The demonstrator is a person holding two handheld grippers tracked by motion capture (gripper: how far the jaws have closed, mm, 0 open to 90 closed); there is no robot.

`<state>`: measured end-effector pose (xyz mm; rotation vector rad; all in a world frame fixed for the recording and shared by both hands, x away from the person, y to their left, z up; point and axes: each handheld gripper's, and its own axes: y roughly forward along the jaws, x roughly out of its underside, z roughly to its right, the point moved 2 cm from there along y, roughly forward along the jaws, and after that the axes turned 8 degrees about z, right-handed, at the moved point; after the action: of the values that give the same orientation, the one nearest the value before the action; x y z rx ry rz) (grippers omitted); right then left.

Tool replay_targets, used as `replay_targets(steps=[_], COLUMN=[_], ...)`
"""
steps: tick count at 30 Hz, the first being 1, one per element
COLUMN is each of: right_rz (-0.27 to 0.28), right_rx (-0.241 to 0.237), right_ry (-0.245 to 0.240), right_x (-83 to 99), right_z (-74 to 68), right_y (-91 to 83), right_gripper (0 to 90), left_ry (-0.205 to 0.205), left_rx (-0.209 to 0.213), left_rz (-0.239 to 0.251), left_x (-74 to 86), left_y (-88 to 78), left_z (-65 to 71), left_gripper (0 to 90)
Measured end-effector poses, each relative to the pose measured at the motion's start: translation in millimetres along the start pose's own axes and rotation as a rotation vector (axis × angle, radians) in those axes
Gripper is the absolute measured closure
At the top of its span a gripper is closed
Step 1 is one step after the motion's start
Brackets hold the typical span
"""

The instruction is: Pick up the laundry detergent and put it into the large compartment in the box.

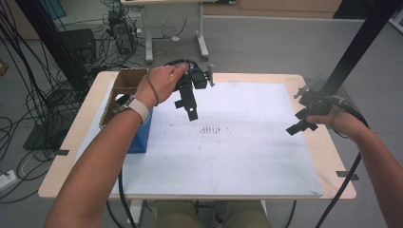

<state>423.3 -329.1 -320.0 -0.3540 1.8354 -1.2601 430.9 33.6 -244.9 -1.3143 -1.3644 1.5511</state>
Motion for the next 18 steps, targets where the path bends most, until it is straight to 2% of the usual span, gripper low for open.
replay_targets(steps=[5,18], right_rz=[0.002,0.002], right_rx=[-0.002,-0.006], right_ry=[0.002,0.004], right_x=[0.2,1.9], right_z=[0.9,1.6], right_y=[0.4,2.3], right_gripper=[9.0,9.0], left_ry=[0.018,0.013], left_rx=[0.005,0.001], left_rz=[-0.009,-0.004], left_x=[-1.5,-2.2], left_y=[5.1,6.4], left_z=[2.9,3.4], left_gripper=[9.3,9.2])
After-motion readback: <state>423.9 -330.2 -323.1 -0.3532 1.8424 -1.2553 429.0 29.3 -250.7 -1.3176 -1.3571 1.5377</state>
